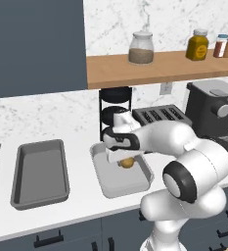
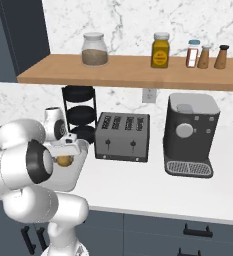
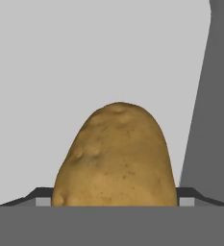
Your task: Place one potato and one steak in each tupperware on the nearby counter, to pack two identical lunches.
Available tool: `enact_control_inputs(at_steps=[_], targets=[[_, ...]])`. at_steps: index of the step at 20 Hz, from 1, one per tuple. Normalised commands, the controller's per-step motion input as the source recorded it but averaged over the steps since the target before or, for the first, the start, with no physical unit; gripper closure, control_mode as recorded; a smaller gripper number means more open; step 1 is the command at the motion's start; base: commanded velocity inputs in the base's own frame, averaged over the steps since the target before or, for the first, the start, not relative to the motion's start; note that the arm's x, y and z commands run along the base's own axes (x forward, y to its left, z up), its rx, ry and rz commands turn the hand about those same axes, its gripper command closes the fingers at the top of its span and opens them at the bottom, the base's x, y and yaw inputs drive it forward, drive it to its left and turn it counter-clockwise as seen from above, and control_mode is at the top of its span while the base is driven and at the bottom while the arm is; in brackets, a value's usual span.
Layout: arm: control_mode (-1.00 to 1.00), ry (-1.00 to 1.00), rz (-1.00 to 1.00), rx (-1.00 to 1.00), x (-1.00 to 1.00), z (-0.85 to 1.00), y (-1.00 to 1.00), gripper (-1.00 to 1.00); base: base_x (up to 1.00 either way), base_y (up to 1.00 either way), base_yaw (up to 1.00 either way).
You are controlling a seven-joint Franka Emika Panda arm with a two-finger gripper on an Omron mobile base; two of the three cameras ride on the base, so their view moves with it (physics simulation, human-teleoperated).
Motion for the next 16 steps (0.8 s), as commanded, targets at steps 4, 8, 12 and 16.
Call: enact_control_inputs(at_steps=[4, 8, 12, 16], targets=[[-1.0, 0.0, 0.0, -0.11, 0.0, -0.08, 0.0, 1.0, 0.0, 0.0, 0.0], [-1.0, 0.0, 0.0, -0.11, 0.0, -0.28, 0.0, 1.0, 0.0, 0.0, 0.0], [-1.0, 0.0, 0.0, -0.01, 0.0, -0.4, 0.0, 1.0, 0.0, 0.0, 0.0], [-1.0, 0.0, 0.0, 0.0, 0.0, 0.0, 0.0, -1.0, 0.0, 0.0, 0.0]])
